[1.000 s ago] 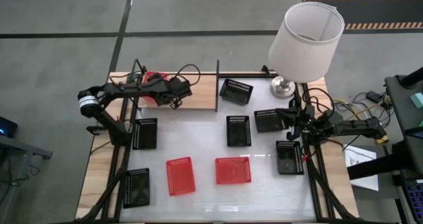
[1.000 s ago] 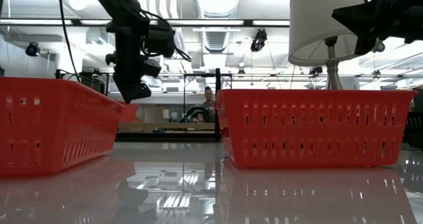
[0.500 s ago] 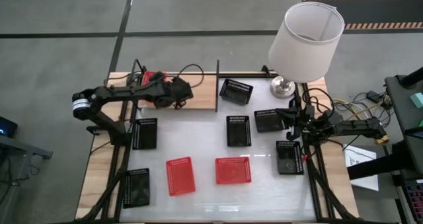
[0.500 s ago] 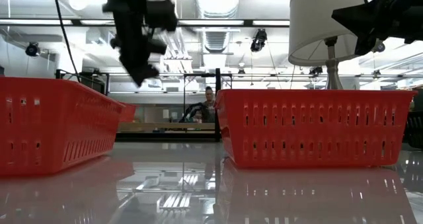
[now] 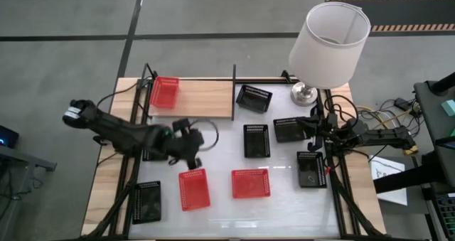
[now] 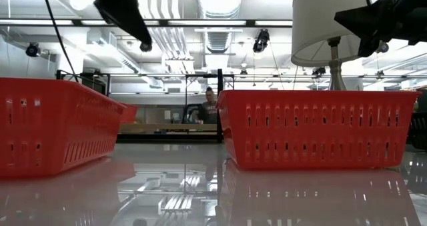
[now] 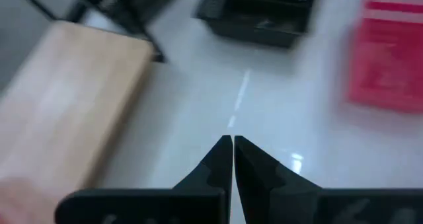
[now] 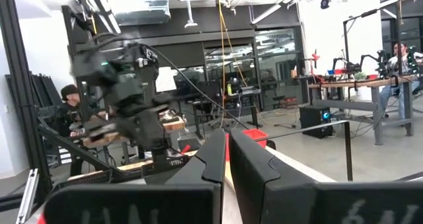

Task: Stack baskets on shelf by color
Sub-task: Put the black basket on the shelf

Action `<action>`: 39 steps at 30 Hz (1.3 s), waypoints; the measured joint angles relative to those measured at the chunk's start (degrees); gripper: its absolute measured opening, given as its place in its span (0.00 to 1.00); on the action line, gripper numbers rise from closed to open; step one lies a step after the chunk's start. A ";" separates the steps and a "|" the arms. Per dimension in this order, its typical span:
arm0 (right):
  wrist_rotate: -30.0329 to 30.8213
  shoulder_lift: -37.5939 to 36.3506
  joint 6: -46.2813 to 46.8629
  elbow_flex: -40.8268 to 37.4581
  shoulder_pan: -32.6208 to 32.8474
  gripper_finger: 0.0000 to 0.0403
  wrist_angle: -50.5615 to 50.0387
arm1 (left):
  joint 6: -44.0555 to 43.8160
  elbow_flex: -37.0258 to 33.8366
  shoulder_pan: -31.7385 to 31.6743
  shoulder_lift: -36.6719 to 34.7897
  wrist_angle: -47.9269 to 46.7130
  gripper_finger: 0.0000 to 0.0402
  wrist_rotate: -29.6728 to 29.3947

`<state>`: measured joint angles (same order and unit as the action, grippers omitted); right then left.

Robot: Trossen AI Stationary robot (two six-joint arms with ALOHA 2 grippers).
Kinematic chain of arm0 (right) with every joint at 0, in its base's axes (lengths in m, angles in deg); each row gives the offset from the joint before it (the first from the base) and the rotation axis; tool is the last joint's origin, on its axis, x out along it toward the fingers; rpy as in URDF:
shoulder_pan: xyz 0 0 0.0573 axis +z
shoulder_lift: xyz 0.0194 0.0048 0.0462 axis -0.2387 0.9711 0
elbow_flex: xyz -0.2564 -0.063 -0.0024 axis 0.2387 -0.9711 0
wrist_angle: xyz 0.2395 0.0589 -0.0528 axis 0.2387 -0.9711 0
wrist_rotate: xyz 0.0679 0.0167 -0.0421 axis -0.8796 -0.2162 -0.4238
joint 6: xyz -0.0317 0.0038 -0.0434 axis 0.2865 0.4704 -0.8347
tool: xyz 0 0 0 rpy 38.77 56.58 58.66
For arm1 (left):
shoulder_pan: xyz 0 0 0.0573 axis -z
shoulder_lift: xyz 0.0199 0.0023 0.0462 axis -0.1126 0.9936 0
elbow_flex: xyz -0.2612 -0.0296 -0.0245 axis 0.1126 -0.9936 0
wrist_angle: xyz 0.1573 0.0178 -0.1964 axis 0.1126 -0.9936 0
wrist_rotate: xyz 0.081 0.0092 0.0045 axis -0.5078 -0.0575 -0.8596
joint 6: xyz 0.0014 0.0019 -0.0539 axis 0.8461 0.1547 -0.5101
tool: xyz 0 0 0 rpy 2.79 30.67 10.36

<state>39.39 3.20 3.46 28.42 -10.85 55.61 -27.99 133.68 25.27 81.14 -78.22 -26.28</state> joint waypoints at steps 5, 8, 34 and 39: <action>-0.02 0.00 0.56 0.00 0.00 0.03 -0.02 | -2.49 -0.72 7.08 0.00 -1.24 0.00 1.28; -0.02 0.02 0.56 0.00 0.00 0.03 -0.02 | -4.29 -0.62 9.07 0.00 -6.17 0.00 2.53; 0.00 0.02 -0.71 0.00 0.00 0.03 0.00 | -15.46 -17.75 9.48 0.14 -31.03 0.36 23.83; 0.00 0.02 -0.84 0.00 0.00 0.03 0.02 | -14.76 -19.53 9.48 0.11 -29.26 0.36 23.85</action>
<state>39.39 3.22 2.62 28.42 -10.85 55.63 -42.75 114.16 34.76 81.25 -107.48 -2.44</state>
